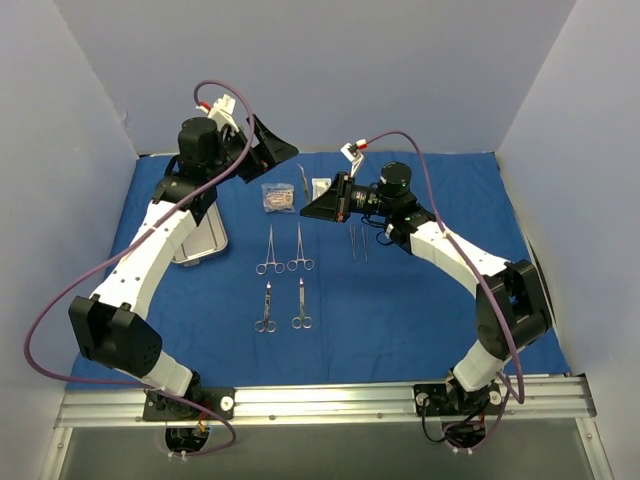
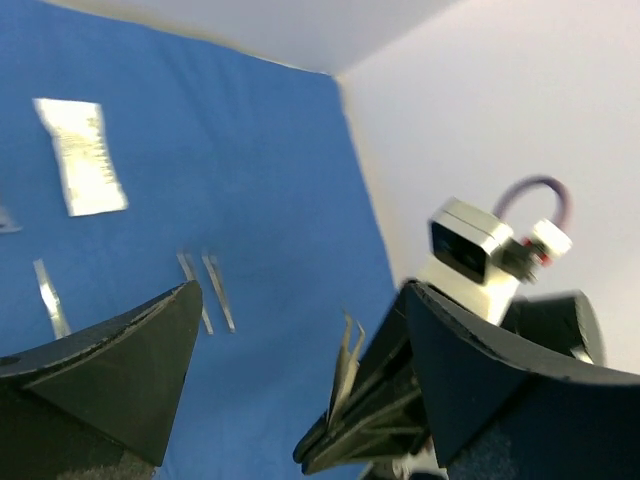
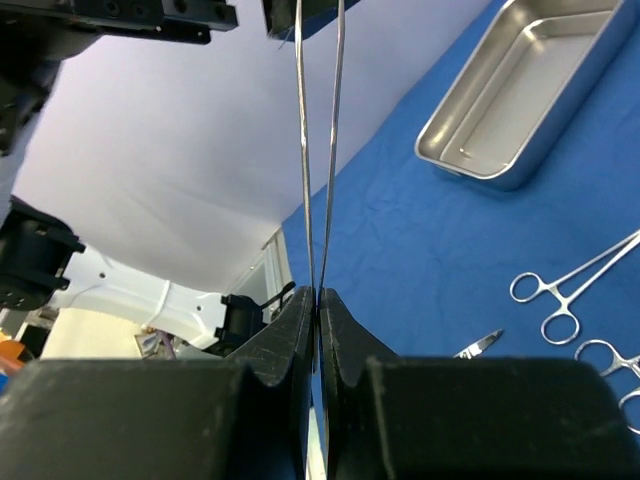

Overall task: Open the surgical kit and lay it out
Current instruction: Place the medical item in the surgical kit.

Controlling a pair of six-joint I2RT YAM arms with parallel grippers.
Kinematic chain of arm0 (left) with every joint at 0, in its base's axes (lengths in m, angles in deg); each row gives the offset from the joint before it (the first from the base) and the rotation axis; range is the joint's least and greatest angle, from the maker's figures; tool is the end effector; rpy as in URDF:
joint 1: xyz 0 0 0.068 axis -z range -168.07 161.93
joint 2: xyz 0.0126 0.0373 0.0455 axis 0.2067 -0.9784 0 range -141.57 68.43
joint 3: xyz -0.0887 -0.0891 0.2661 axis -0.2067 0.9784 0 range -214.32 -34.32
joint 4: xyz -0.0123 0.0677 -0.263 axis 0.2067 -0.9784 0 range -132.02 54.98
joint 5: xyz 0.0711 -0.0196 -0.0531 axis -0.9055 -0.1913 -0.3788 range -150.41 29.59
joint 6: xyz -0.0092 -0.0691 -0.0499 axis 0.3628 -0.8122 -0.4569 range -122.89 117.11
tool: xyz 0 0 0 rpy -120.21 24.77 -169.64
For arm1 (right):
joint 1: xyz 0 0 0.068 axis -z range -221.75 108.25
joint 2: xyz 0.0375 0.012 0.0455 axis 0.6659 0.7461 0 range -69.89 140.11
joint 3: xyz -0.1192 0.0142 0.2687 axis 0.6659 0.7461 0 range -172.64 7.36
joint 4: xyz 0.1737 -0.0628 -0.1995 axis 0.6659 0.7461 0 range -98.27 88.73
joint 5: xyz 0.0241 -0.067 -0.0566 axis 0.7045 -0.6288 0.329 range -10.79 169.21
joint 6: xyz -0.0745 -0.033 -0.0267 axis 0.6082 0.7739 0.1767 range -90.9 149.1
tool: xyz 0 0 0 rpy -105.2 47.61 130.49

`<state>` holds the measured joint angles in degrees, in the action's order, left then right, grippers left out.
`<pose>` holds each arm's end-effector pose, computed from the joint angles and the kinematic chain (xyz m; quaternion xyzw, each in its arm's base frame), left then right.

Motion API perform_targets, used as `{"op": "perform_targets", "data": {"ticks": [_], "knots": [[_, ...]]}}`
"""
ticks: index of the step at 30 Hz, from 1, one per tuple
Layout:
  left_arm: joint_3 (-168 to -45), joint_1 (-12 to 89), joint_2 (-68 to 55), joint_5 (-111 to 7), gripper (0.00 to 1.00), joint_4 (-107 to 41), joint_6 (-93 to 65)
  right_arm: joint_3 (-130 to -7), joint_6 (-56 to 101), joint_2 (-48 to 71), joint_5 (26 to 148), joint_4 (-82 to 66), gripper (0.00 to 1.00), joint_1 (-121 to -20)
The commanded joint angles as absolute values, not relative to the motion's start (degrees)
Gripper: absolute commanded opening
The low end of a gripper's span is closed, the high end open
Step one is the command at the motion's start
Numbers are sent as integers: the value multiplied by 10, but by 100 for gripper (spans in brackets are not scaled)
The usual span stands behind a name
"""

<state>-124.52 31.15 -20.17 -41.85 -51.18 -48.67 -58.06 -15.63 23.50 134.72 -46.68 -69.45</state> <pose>0.3776 -0.1571 0.4301 -0.0833 0.7825 -0.4320 0.4406 0.3306 0.2440 0.3532 -0.2701 0.6129 0.6422 0.3727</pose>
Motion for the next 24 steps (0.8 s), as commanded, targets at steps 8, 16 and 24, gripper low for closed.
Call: {"op": "perform_targets", "data": {"ticks": [8, 16, 24], "knots": [[-1211, 299, -184, -151, 84, -361, -490, -608, -227, 213, 1434, -608, 0, -691], [-1218, 301, -199, -137, 66, -334, -500, -615, -217, 215, 1439, -594, 0, -691], [-1220, 302, -202, -127, 19, -335, -496, -622, -202, 219, 1438, -573, 0, -691]]}}
